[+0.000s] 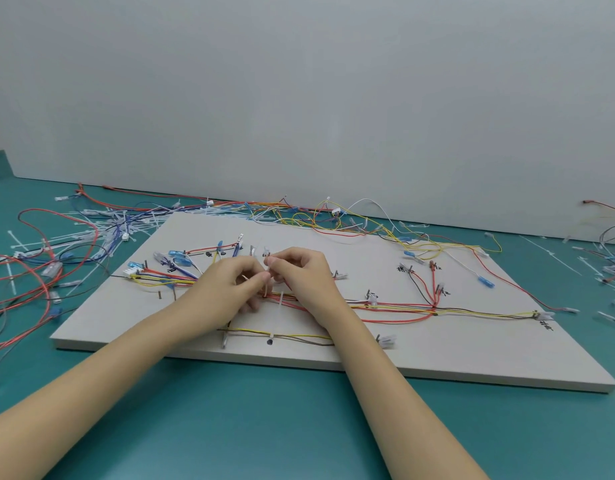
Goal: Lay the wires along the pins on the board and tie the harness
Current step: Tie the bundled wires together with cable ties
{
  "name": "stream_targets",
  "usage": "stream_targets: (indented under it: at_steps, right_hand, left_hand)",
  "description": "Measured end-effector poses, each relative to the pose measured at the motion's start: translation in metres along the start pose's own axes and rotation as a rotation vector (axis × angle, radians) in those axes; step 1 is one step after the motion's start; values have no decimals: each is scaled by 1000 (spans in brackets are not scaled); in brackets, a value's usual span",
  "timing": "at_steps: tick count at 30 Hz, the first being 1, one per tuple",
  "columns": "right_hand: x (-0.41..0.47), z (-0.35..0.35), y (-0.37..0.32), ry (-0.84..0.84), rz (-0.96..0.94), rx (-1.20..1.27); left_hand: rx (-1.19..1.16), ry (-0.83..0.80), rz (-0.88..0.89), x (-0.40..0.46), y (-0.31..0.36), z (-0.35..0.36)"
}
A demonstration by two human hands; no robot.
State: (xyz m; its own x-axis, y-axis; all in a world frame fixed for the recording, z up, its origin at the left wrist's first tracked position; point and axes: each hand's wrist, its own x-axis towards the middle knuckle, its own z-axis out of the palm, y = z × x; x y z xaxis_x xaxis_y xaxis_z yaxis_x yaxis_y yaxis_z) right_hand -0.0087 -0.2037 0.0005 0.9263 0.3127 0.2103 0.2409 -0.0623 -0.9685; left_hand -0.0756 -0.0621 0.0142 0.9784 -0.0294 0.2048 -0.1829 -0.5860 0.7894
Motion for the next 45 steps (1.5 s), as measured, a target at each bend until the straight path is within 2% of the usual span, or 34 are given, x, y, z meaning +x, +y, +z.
stream_targets:
  at_steps: [3, 5, 15, 27, 45]
  right_hand:
    - [-2, -2, -1, -23, 18, 3]
    - [-2, -2, -2, -39, 34, 8]
    - [-3, -5, -6, -57, 72, 53]
    - [-6, -14, -12, -134, 145, 73]
    - [-8, -13, -11, -126, 129, 66]
  left_hand:
    - [-377, -13, -176, 5, 2, 2]
    - [-518, -18, -256, 6, 5, 3]
    - [-770, -83, -341, 1, 1, -2]
    - [-766, 17, -391, 5, 0, -1]
    - [-755, -6, -420, 2, 6, -4]
